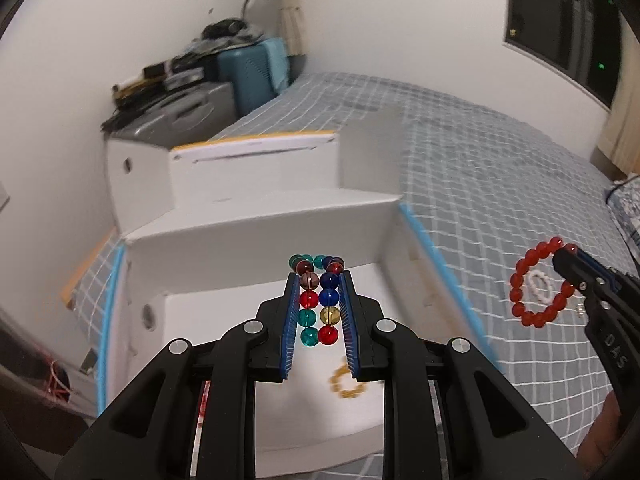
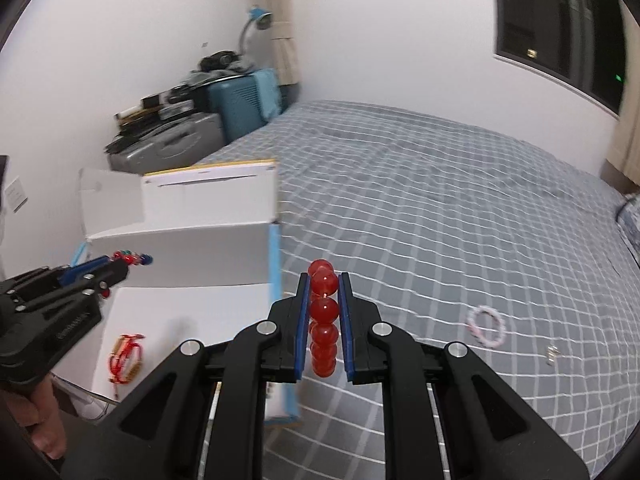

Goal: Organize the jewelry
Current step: 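Lift both bracelets and carry them over the white box, then open both tools to drop the bracelets into the box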

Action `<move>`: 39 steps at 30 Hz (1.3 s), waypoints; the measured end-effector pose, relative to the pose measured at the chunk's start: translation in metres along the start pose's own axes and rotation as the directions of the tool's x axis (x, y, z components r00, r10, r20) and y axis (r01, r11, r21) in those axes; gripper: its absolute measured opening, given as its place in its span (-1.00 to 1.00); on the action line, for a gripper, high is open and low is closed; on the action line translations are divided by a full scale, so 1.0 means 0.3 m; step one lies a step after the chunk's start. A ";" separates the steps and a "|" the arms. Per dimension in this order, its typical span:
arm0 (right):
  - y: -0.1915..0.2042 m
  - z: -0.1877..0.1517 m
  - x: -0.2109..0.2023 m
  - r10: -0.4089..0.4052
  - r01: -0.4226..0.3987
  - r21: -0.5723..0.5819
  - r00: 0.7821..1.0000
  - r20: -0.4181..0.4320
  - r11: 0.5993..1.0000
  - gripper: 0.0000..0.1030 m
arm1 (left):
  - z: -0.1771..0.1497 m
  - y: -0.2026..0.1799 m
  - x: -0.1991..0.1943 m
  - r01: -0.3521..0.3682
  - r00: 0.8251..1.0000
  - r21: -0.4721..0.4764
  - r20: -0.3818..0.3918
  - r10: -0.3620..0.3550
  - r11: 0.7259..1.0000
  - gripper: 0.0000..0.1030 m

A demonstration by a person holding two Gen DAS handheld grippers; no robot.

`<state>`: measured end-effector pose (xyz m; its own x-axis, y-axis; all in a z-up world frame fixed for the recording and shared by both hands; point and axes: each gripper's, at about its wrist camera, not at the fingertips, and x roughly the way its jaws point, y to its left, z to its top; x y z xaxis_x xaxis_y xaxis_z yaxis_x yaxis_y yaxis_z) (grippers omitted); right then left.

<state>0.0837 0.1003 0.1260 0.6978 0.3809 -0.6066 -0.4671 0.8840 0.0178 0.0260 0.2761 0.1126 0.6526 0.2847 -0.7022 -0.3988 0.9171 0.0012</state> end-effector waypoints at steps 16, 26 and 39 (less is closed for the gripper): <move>0.329 -0.014 0.246 0.087 -0.112 -0.089 0.967 -0.241 0.990 -0.76 | -0.078 0.278 0.151 -0.096 0.974 -0.083 -0.213 0.077 0.992 -0.62; 0.376 -0.087 0.406 0.084 -0.119 -0.049 0.887 -0.454 0.992 -0.76 | -0.147 0.302 0.266 -0.120 0.937 -0.072 -0.339 0.089 0.990 -0.62; 0.416 -0.100 0.410 0.095 -0.143 -0.071 0.885 -0.456 0.987 -0.68 | -0.160 0.320 0.294 -0.146 0.923 -0.059 -0.367 0.114 0.988 -0.56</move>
<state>0.0949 0.2495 0.0296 0.3250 0.2974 -0.8977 -0.5990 0.7993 0.0480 0.0143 0.3760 0.0168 0.3203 0.2651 -0.9094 -0.5273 0.8475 0.0614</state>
